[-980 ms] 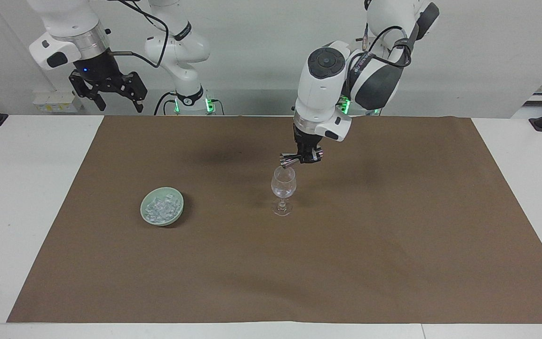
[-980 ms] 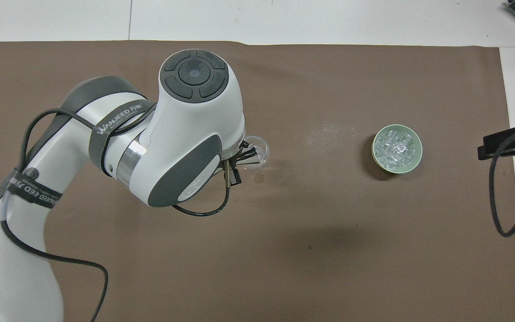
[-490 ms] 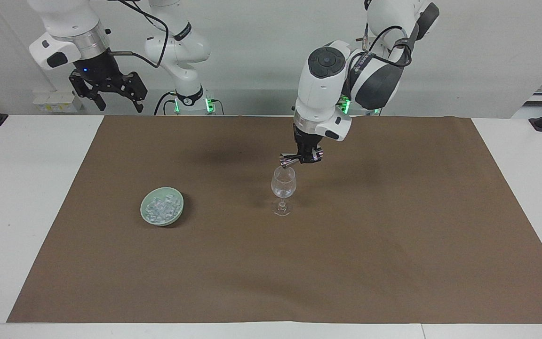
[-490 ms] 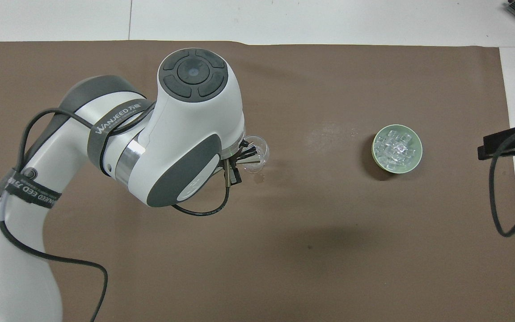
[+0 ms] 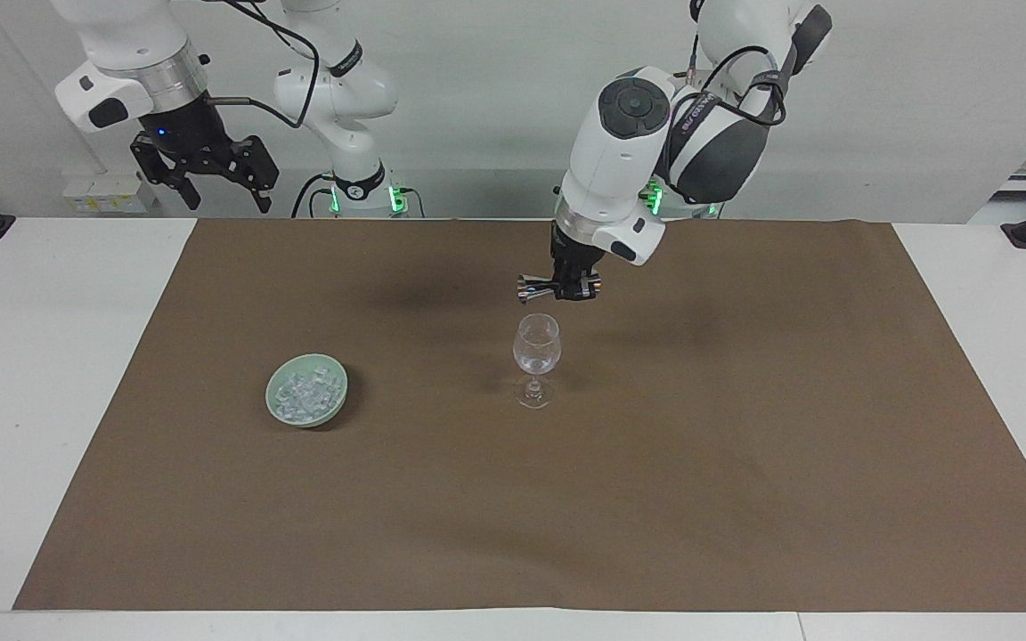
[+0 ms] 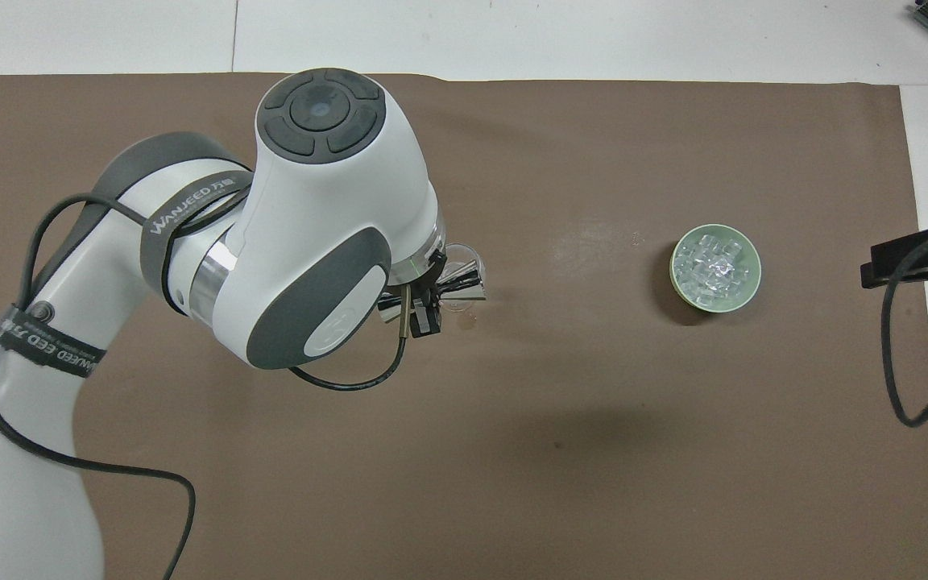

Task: Pour wine and add ice with both arms
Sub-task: 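Turn the metal cup upright and draw the left gripper back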

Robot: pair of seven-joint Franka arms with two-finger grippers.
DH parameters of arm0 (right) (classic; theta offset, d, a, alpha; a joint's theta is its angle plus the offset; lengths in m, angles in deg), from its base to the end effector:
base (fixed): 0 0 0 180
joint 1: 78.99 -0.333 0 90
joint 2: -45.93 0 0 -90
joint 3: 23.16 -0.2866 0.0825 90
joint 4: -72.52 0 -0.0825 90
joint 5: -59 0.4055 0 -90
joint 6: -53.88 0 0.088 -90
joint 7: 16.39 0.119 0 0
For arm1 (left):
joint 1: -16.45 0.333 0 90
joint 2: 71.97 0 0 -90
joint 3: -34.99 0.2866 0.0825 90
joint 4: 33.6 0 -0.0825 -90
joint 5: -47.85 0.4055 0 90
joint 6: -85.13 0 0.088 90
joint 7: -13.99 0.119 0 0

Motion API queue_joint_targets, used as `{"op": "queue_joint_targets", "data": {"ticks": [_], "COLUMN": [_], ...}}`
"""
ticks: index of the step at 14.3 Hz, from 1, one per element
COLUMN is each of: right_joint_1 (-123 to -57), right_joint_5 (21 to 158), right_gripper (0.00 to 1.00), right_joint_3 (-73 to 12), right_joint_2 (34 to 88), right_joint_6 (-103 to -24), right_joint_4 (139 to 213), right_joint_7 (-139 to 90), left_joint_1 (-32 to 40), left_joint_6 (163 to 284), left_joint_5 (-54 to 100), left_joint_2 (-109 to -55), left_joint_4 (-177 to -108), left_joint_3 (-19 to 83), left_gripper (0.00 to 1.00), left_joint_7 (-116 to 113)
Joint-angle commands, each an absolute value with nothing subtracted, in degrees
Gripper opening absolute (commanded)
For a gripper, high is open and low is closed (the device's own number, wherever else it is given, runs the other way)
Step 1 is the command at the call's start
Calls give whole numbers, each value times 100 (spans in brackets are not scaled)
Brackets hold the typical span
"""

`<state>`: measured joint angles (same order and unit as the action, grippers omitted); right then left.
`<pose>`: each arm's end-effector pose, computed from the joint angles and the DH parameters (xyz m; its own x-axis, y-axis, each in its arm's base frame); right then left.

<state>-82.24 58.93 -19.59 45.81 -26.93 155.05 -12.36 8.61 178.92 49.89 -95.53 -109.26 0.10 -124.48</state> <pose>0.5576 -0.0033 0.6337 0.9967 -0.0760 -0.0278 -0.0760 -0.9971 0.0030 0.5373 -0.4030 0.4929 -0.1421 0.9838 -0.1093 0.9790 0.1233 -0.1624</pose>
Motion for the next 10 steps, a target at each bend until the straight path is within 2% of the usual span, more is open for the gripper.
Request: {"op": "queue_joint_targets", "data": {"ticks": [1, 10], "right_joint_1": [-8137, -8137], "right_joint_5": [6076, 6076], "right_gripper": [100, 100], "right_joint_3": [-1965, -1965], "right_joint_2": [4610, 4610], "right_joint_6": [-2636, -2636], "right_joint_4": [15426, 15426], "right_joint_7": [-1314, -1314], "left_joint_1": [924, 985], "left_joint_6": [17777, 17479], "left_joint_5": [4620, 2828], "left_joint_2": [-9570, -9113], "left_joint_4": [-10787, -10796], "left_joint_3": [45, 1238], "left_gripper": [0, 0], "left_joint_7": [-11910, -10232]}}
